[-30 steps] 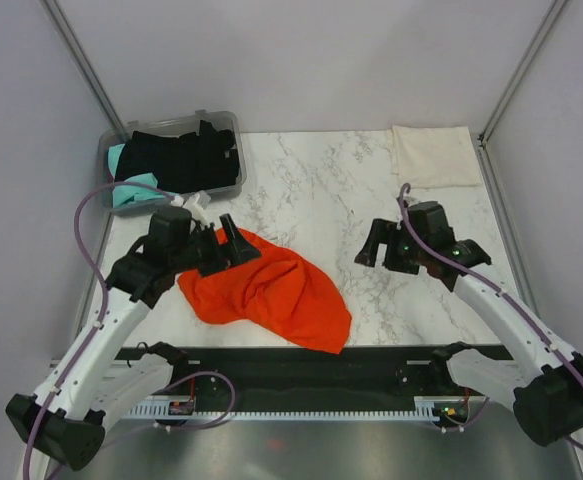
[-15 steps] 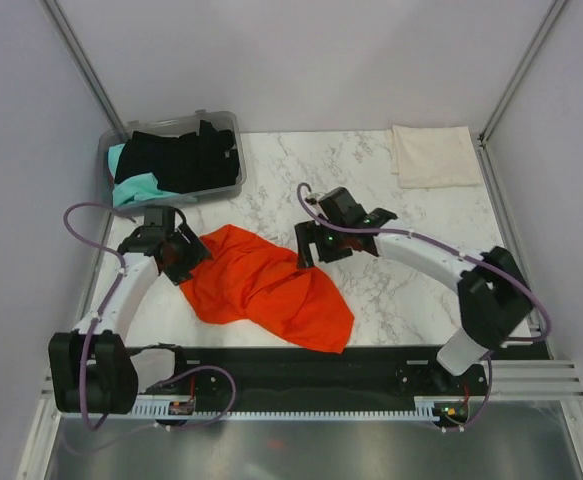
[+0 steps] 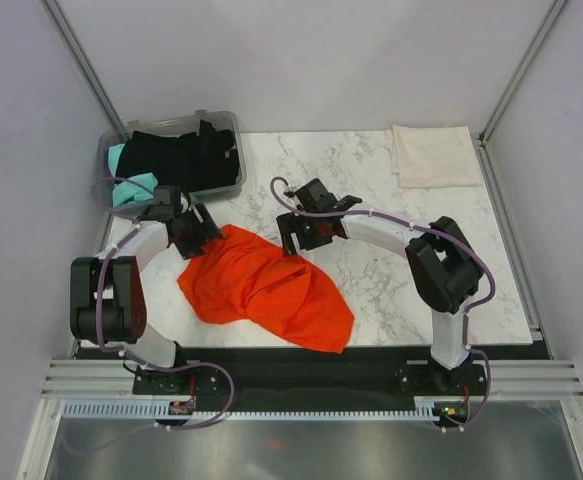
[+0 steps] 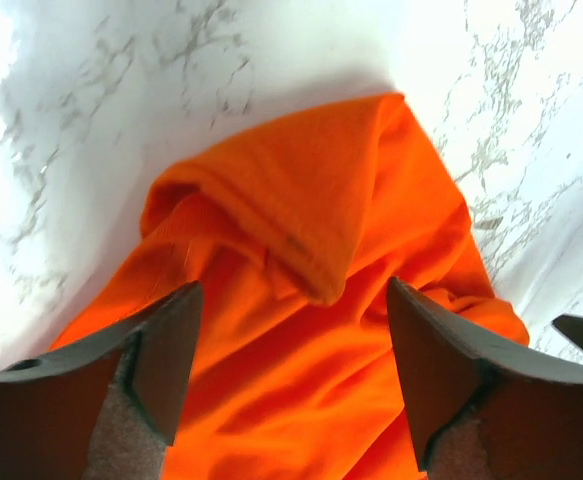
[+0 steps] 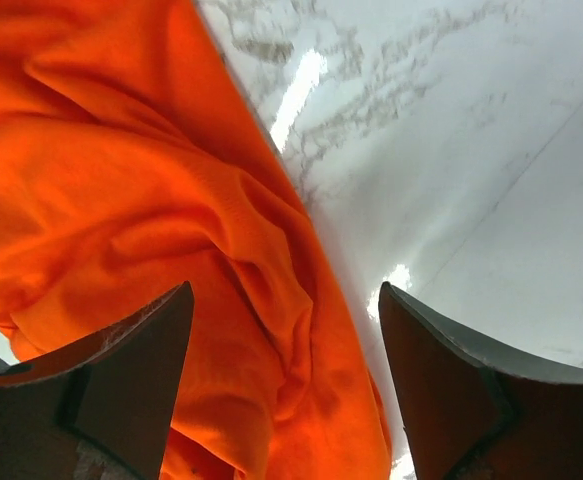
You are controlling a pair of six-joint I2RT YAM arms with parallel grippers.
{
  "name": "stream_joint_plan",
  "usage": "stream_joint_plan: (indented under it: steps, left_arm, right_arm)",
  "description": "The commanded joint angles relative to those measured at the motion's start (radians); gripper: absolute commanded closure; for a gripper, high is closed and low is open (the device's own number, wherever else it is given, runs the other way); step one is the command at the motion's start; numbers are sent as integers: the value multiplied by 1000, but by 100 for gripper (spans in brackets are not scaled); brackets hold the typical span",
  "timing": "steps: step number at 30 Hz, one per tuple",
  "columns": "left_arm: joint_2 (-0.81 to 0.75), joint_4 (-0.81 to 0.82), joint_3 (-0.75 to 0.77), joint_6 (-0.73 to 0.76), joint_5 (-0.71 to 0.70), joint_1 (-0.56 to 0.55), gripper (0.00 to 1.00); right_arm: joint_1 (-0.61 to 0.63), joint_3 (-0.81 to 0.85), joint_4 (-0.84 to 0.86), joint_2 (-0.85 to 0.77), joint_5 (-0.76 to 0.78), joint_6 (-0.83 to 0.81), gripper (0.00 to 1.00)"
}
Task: Fold and stack the t-shirts
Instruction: Move the tshirt to the center of the board, then flatten the tshirt out
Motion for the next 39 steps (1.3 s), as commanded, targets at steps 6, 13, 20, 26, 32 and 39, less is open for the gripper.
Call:
stream_joint_plan:
  steps: [6, 13, 20, 26, 32, 39]
  left_arm:
    - [154, 44, 131, 51, 46, -32, 34]
    - [153, -39, 242, 74, 71, -35, 90]
    - [-146, -189, 361, 86, 13, -43, 98]
    - [-447, -305, 470, 43, -49, -43, 98]
    - [-739, -347, 549, 8, -43, -43, 98]
    - [-864, -350, 674, -1, 9, -43, 98]
  right_arm:
    - [2, -151, -21, -108, -8, 12, 23]
    - [1, -159, -26, -119, 72, 16, 65]
    - [-8, -69, -203, -319, 361, -72, 100]
    - [-7, -81, -338, -592, 469, -97, 100]
    - [-2, -105, -435, -911, 426, -68, 100]
    - [-2, -101, -510, -1070, 255, -31, 100]
